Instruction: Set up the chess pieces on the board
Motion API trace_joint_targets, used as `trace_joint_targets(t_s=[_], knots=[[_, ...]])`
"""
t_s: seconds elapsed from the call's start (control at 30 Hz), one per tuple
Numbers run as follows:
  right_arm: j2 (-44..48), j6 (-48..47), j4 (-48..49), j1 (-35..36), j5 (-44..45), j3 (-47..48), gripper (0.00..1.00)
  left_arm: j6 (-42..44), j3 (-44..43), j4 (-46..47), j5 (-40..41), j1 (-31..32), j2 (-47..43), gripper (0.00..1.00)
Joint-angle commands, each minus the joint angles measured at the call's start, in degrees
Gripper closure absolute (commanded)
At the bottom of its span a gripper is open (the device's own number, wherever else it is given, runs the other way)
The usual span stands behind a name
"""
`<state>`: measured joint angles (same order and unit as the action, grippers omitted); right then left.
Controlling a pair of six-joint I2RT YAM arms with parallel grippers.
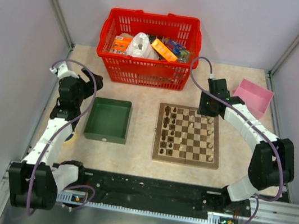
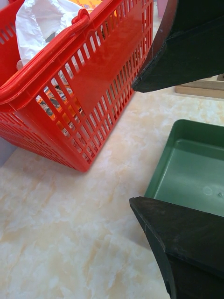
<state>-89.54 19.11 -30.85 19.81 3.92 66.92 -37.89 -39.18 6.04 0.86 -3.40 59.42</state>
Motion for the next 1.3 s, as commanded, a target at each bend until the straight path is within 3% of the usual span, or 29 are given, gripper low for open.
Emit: trace_joint_targets(t_s=[0.0, 0.47, 0.9, 1.07, 1.27], knots=[[-2.8, 0.7, 1.9, 2.9, -1.3, 3.3, 0.67, -0.4, -0.5, 2.9, -0.6, -0.5, -0.2, 0.01], [-9.5, 0.7, 3.1, 5.1, -0.1, 5.2, 0.67, 0.3, -0.3, 2.1, 0.4, -0.6, -0.4, 0.01], [-10.1, 0.7, 4.0, 5.1, 0.5, 4.8, 0.78, 0.3, -0.4, 2.0, 0.3, -0.9, -0.4, 0.01], [-10.2, 0.7, 4.0, 5.1, 0.2, 4.8, 0.71, 0.3, -0.4, 2.0, 0.2, -0.9, -0.4, 0.01], [-10.3, 0.5, 4.0, 5.1, 0.2, 4.7, 0.74, 0.3, -0.3, 2.0, 0.2, -1.0, -0.6, 0.01]])
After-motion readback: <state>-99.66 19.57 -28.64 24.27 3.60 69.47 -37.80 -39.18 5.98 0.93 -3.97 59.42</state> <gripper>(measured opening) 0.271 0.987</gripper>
